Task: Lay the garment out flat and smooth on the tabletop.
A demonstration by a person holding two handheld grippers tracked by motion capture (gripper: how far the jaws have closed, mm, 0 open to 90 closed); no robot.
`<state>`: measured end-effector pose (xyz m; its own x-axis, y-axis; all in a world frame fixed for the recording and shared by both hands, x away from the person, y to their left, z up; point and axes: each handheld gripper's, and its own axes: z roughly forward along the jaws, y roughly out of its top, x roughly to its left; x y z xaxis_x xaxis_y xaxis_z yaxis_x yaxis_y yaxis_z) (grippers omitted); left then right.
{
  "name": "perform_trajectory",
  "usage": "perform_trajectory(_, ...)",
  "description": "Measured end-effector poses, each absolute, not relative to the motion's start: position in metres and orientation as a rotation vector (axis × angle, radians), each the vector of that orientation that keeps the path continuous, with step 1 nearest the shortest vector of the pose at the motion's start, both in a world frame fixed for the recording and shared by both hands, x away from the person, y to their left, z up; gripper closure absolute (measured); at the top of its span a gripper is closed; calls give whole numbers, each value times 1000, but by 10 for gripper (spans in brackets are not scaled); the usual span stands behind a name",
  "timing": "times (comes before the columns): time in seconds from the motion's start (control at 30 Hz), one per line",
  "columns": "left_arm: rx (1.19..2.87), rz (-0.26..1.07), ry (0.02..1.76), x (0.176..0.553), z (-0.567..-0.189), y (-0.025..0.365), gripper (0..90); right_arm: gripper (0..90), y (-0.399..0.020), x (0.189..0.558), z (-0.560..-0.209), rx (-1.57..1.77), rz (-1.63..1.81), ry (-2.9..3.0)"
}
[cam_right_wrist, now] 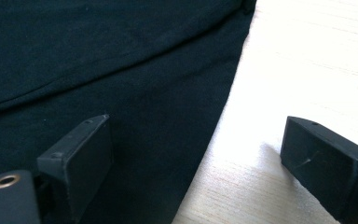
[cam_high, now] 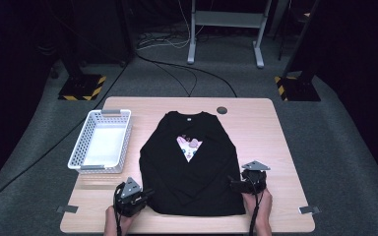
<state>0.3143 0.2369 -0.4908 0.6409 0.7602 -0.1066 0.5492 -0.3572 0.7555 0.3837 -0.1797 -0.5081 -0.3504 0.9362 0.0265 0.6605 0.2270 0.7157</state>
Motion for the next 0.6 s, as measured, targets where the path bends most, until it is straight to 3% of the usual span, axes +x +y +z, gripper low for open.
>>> perform_trajectory(0.13, 2054, 312, 1033, 306, -489, 249, 766, 87, -180, 384, -508, 1470, 906, 2096)
perform_trajectory(0.4, 1984, 367, 1089, 298, -471, 278, 471, 87, -180, 384, -508, 1470, 907, 2096)
perform_trajectory(0.6, 1975, 353, 1077, 323, -463, 269, 295, 87, -180, 384, -508, 1471, 906, 2095)
